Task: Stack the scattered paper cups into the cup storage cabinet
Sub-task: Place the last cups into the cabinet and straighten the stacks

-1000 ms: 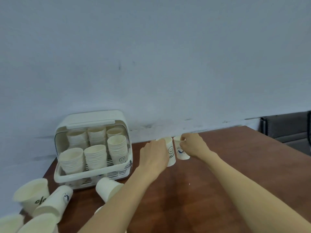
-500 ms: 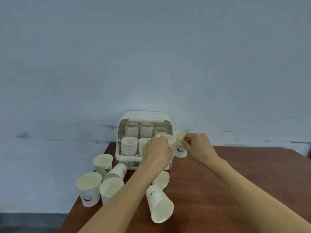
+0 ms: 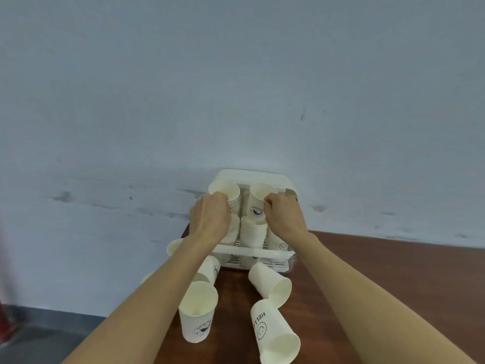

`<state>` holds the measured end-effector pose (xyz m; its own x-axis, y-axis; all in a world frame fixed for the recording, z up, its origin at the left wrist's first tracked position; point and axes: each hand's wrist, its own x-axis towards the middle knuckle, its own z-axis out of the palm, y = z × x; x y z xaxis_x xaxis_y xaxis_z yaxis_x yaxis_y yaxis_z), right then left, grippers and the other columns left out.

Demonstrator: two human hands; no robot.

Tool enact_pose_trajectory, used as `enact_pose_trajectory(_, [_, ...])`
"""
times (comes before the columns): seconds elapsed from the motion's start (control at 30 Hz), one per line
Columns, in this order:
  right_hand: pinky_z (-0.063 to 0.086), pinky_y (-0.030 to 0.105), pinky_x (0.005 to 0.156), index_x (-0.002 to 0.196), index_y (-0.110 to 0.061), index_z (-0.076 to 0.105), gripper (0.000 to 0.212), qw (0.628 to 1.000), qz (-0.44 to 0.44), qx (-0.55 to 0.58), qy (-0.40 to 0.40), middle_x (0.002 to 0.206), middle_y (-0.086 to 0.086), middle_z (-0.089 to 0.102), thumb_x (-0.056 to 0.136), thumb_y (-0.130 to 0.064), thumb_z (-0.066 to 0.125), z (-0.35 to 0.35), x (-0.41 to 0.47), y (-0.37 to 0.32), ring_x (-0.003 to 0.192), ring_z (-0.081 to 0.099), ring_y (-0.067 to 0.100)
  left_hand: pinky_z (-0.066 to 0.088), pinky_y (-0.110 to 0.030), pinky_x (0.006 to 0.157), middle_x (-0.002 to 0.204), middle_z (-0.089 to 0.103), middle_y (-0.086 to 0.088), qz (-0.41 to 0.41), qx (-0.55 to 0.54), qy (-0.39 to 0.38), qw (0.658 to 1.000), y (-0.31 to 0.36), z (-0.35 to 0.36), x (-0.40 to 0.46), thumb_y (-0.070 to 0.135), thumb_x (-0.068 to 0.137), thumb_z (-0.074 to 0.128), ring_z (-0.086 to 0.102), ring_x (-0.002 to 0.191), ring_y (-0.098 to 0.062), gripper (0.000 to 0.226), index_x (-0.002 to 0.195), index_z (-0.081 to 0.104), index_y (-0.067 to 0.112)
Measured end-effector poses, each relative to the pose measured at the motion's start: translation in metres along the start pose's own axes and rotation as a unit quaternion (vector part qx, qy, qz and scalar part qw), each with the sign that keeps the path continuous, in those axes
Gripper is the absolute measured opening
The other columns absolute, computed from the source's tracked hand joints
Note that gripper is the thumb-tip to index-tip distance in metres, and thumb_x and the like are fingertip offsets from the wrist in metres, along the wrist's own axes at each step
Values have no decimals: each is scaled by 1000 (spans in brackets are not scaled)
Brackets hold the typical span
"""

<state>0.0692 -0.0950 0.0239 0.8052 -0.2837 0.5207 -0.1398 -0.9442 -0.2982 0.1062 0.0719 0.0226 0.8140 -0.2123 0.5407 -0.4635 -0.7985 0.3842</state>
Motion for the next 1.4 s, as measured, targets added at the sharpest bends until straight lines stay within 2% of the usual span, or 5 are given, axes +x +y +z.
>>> enact_pose_trajectory(0.53, [38,36,59,97,-7,56,21,989,7,-86,-121,93,16,62,87,-3,38,58,-10,-3,75,49,29,44,-34,63,90,64,-10,-3,-50,-88,995,-28,43,8,22,94,43,56,79,-32,25,82,65,18])
enact_pose_trajectory(0.73, [36,35,69,110,-4,48,24,988,2,-105,-114,109,17,56,87,-1,42,69,-27,-13,104,48,33,40,-34,63,96,64,-11,-4,11,-96,995,-24,50,2,11,92,47,53,77,-28,18,91,65,12])
enact_pose_trajectory(1.13, [43,42,91,129,-1,35,51,980,20,-114,-162,123,21,49,81,-1,52,61,-42,-17,114,43,37,38,-35,71,123,56,-13,-8,88,-202,975,-19,51,-8,16,92,44,56,106,-31,35,127,48,14])
enact_pose_trajectory(1.27, [39,47,98,149,-6,7,79,977,44,-78,-192,130,25,44,84,-4,51,54,-47,-18,123,38,42,39,-36,68,117,57,-13,6,75,-198,977,-17,40,-19,13,90,46,57,101,-32,49,138,33,16])
enact_pose_trajectory(1.4, [39,43,91,152,-9,-3,84,993,11,-38,-111,117,23,52,84,-3,46,38,-57,-20,109,44,38,41,-36,66,107,61,-13,26,33,-166,985,-16,20,-35,16,88,47,58,93,-31,35,123,53,14])
